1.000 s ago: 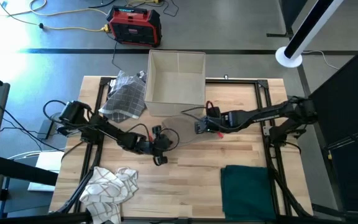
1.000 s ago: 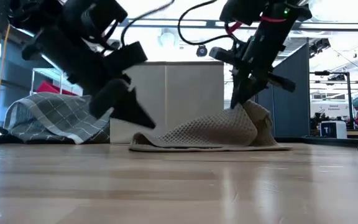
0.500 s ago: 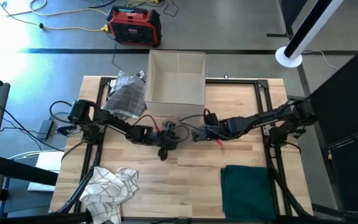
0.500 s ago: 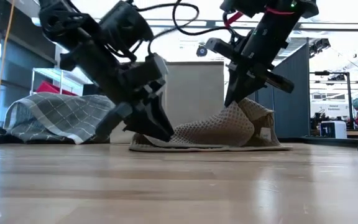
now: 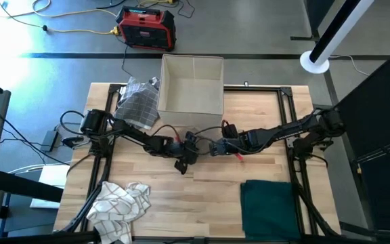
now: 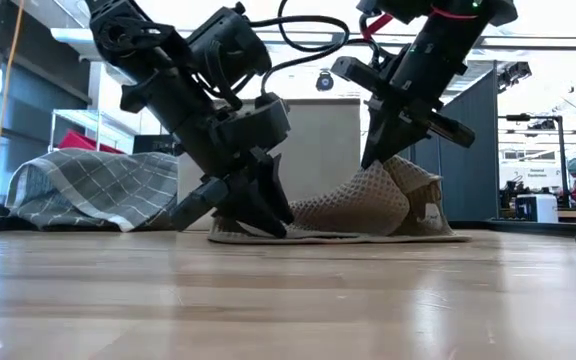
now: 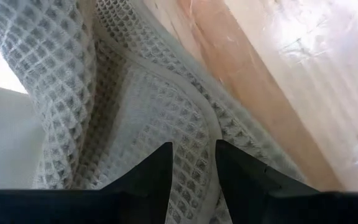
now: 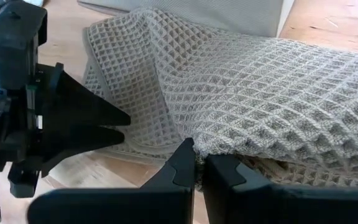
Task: Fold towel
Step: Fold the brown towel
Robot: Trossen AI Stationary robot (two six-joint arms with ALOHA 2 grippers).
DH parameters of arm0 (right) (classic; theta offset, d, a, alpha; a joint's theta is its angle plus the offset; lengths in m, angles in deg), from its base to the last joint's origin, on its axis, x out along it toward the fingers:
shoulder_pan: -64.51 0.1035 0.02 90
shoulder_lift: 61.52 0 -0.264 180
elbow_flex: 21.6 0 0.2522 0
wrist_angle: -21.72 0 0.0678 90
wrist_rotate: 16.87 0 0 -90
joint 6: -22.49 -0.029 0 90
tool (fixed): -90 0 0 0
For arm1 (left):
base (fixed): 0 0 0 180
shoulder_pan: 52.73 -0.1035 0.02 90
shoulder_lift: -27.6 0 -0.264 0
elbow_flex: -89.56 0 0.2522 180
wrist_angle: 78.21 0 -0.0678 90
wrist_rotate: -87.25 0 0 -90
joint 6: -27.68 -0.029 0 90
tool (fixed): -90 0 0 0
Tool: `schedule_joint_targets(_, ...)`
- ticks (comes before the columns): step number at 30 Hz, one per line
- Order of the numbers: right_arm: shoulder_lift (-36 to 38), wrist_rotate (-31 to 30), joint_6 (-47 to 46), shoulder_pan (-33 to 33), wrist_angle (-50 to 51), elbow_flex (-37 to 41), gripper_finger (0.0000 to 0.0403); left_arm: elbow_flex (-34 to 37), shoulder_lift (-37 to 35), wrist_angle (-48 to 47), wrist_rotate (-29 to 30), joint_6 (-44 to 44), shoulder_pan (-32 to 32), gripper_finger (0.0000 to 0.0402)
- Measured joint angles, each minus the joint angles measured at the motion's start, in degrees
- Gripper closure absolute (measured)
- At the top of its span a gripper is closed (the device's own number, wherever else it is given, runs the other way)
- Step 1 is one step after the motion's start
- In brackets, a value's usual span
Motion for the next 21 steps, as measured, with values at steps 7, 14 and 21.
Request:
schedule_joint_targets(7,0.0,0.0,0.4,0.0,0.0,0.0,0.0402,0.0,0.0,-2.9,-1.4,1.3,0.7,0.0286)
schedule_joint_targets(14,0.0,-0.4,0.4,0.0,-0.2,0.0,0.0402,0.0,0.0,-2.3,-0.4,2.3,-0.1,0.0286)
schedule_joint_targets(21,0.0,-0.6,0.4,0.8,-0.6,0.0,0.0402,0.0,0.0,-3.4,2.2,10.5,-2.7,0.0324)
